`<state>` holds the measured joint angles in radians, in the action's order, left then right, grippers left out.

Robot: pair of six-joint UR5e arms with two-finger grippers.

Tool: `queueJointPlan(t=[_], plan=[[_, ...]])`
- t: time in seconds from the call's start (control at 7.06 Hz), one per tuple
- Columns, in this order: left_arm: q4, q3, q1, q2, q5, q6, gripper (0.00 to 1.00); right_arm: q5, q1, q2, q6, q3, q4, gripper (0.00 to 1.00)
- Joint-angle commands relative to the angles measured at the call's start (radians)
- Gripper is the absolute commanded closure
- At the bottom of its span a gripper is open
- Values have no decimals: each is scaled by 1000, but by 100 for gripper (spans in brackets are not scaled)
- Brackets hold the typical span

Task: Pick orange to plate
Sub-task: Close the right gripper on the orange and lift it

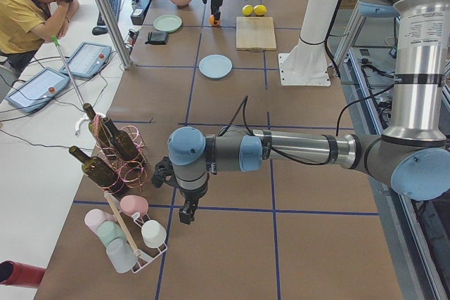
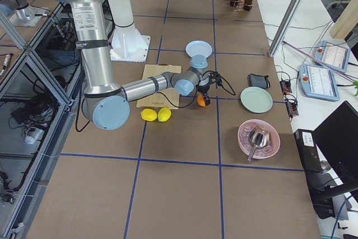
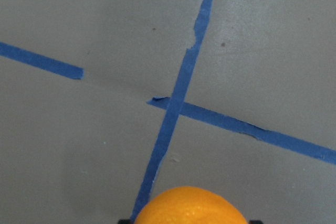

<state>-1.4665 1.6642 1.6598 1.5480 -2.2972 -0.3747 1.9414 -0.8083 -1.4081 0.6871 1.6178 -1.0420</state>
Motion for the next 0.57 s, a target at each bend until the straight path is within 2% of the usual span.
queueJointPlan(t=[0.0,0.28,0.42], plan=[[0,2,0,0,-1,-1,0,2,9,20,9,14,0,57],[0,3,0,1,-1,0,0,2,23,140,58,17,-48,54],[0,6,0,1,-1,0,0,-5,55,247,118,16,-155,54]])
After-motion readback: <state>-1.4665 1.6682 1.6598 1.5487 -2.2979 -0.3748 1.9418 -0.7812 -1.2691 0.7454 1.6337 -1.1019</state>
